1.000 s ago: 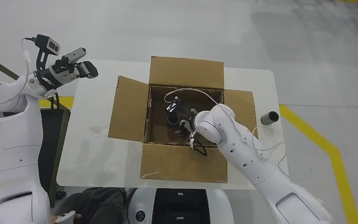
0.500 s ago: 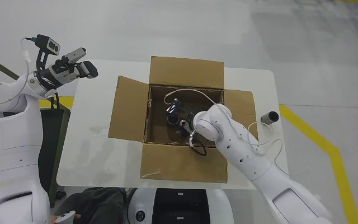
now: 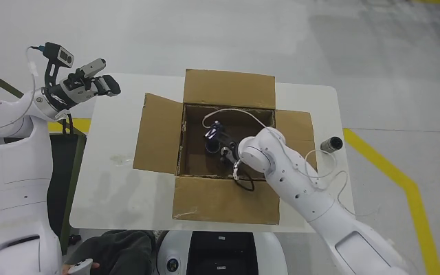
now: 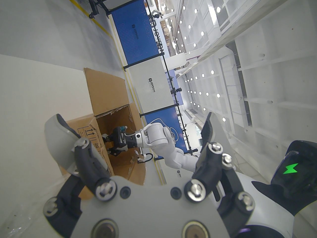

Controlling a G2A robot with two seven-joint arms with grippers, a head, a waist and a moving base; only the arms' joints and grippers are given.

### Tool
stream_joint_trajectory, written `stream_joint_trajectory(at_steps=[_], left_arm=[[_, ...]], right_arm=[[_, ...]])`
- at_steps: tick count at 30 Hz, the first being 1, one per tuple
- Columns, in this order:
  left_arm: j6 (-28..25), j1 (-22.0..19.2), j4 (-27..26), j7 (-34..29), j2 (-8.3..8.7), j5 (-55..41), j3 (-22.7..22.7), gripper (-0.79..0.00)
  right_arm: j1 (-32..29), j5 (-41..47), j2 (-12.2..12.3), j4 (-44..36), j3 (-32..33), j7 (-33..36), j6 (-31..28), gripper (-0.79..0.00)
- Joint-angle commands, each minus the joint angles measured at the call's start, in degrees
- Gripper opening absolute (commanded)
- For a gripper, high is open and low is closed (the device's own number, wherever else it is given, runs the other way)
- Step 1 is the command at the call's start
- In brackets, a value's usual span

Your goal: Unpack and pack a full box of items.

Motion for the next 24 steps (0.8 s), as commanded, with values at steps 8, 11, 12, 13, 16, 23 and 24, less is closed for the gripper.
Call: stream_joint_trajectory(at_steps=[8, 11, 12, 13, 16, 23, 24], left_arm=[[0.0, 0.0, 0.0, 0.0, 0.00, 0.0, 0.0, 0.000], [0.0, 0.0, 0.0, 0.0, 0.00, 0.0, 0.0, 0.000], [0.0, 0.0, 0.0, 0.0, 0.00, 0.0, 0.0, 0.000], [0.0, 0.0, 0.0, 0.0, 0.00, 0.0, 0.0, 0.000], [0.0, 0.0, 0.0, 0.0, 0.00, 0.0, 0.0, 0.000], [0.0, 0.0, 0.0, 0.0, 0.00, 0.0, 0.0, 0.000], [0.0, 0.0, 0.0, 0.0, 0.00, 0.0, 0.0, 0.000]], right_arm=[[0.4, 0.0, -0.3, 0.8, -0.7, -0.1, 0.0, -0.511], [0.4, -0.1, -0.3, 0.4, -0.4, 0.2, 0.2, -0.717], [0.3, -0.4, -0.2, 0.1, -0.2, 0.3, 0.3, -0.763], [0.1, -0.5, -0.1, -0.3, 0.0, 0.5, 0.4, -0.785], [-0.7, -1.0, 0.3, -2.0, 1.0, 1.1, 0.6, -0.785], [-4.2, -4.0, 1.7, -9.7, 3.5, 5.1, 1.4, -0.785], [-5.0, -4.4, 1.9, -11.4, 3.9, 5.8, 1.4, -0.785]])
